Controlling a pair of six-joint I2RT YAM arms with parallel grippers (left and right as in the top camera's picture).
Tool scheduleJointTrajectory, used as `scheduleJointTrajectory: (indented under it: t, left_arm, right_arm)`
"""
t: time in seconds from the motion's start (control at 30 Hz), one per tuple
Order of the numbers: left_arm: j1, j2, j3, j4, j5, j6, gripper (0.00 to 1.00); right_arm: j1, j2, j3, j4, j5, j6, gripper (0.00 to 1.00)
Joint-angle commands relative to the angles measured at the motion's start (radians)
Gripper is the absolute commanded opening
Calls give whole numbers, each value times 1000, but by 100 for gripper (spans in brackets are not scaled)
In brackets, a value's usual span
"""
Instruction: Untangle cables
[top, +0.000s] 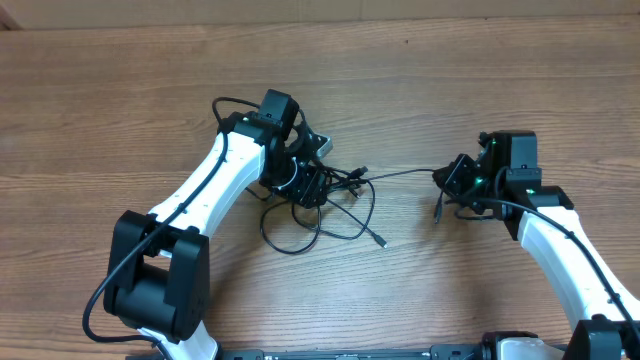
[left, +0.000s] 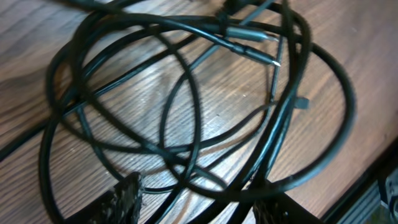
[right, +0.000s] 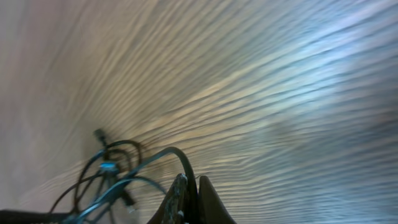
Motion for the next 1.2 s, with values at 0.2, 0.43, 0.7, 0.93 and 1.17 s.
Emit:
scheduleJointTrajectory:
  t: [0.2, 0.43, 0.7, 0.93, 1.17]
  left_arm:
    - [6, -4, -52, 18, -419, -292, 9]
    - [26, -8, -45, -2, -441, -297, 4]
    - [120, -64, 87, -75, -430, -298, 4]
    - [224, -201, 148, -85, -429, -415, 4]
    - [363, -361, 148, -77, -429, -499, 4]
  right_arm:
    - [-68, -8, 14, -56, 201, -24, 4]
    - [-108, -8, 14, -63, 206, -28, 4]
    - [-109, -8, 14, -67, 313, -28, 4]
    - [-109, -8, 14, -67, 424, -27, 4]
    - [-109, -8, 14, -67, 436, -27, 4]
